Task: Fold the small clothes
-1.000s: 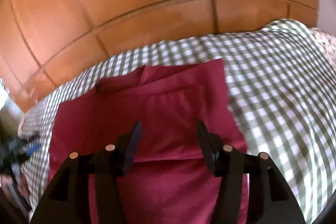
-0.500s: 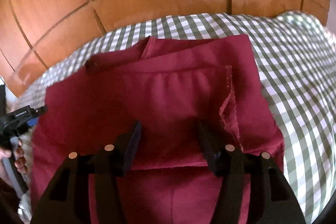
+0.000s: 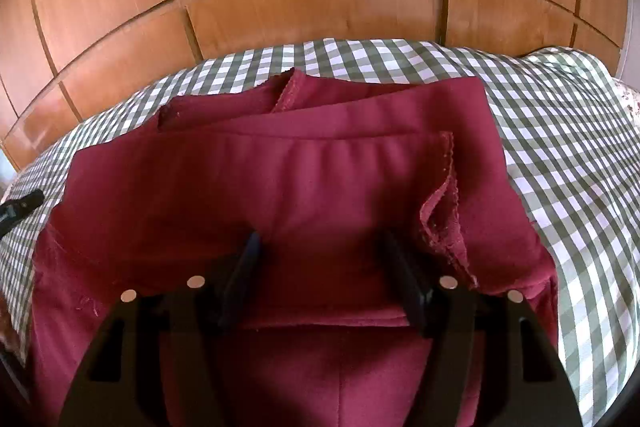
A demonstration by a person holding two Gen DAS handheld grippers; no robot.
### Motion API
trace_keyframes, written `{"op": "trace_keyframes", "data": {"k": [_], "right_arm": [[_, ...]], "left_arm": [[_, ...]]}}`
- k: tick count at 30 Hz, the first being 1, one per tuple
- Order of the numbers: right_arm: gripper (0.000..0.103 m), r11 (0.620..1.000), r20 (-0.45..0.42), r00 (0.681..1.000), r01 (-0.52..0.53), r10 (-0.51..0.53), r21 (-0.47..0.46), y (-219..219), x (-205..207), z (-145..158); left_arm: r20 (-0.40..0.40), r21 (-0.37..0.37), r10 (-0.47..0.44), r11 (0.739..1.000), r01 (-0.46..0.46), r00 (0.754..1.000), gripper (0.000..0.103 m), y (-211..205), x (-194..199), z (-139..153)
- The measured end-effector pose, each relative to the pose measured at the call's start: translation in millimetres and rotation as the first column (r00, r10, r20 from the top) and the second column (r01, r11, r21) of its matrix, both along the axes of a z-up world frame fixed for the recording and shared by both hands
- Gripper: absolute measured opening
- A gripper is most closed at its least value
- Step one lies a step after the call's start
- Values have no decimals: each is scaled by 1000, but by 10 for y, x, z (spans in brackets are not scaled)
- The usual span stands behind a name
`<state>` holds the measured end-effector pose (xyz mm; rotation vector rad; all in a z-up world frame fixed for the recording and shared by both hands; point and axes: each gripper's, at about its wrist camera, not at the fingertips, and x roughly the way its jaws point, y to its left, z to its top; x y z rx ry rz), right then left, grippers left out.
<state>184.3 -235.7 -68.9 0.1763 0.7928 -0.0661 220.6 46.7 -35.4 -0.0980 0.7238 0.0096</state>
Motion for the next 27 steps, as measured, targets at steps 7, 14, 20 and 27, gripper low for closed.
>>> {"op": "trace_keyframes", "data": {"k": [7,14,20,27], "right_arm": [[66,1000,6,1000,-7,7,14,-27,-15,-13],[72,1000,-1,1000,-11,11,0,-2,-28,27],[88,998,-26,998,-56,55,-17,63,-258,216],[90,1000,-24,1000,-20,20,8,-253,-747,390]], "left_arm": [[-136,35,-59,997,64,989,61,-162,58,-343],[-72,6,-77,997,77,994,61,-91,-526,17],[-26,3,-85,996,86,996,70,-38,-969,163],[-32,-12,-99,995,99,995,70,46,-1325,132]]}}
